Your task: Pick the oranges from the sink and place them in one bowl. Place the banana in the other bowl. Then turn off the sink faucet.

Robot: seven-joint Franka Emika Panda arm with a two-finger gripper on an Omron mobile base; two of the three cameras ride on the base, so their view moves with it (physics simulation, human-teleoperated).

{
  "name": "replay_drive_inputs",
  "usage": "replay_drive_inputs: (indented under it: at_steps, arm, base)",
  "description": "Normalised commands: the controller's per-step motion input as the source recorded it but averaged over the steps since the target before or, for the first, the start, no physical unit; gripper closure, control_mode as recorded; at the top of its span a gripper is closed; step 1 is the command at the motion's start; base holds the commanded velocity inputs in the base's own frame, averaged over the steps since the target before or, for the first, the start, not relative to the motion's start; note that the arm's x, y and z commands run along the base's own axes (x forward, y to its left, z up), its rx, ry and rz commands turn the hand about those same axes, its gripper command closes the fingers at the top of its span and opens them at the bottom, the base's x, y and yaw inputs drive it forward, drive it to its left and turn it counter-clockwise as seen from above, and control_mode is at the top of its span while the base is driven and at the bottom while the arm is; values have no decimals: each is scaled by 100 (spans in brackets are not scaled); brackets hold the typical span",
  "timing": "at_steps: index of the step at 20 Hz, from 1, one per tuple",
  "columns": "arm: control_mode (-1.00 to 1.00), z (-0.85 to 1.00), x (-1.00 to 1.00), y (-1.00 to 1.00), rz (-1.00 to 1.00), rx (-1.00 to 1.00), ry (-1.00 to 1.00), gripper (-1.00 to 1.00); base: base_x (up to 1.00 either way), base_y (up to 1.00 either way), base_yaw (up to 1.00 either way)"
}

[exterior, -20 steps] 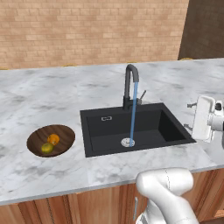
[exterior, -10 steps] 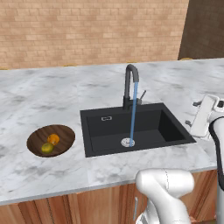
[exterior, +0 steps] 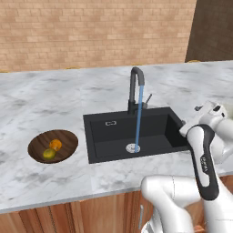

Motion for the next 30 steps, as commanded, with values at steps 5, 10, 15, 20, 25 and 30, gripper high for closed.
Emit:
replay_drive_inputs:
  at_steps: [5, 10, 15, 20, 25, 30]
  arm:
    - [-100, 0, 43, -13, 0, 2, 0, -100]
    - [-100, 0, 41, -42, 10, 10, 1, -100]
    - [-100, 0, 31, -14, 5, 7, 6, -100]
    - [-100, 8, 20, 0, 9, 4, 16, -100]
    - [-100, 1, 15, 0, 6, 4, 14, -100]
    - [-100, 0, 23, 0, 3, 7, 10, -100]
  base:
    - [0, 0, 0]
    - [0, 0, 0]
    - [0, 0, 0]
    - [0, 0, 0]
    - [0, 0, 0]
    - [0, 0, 0]
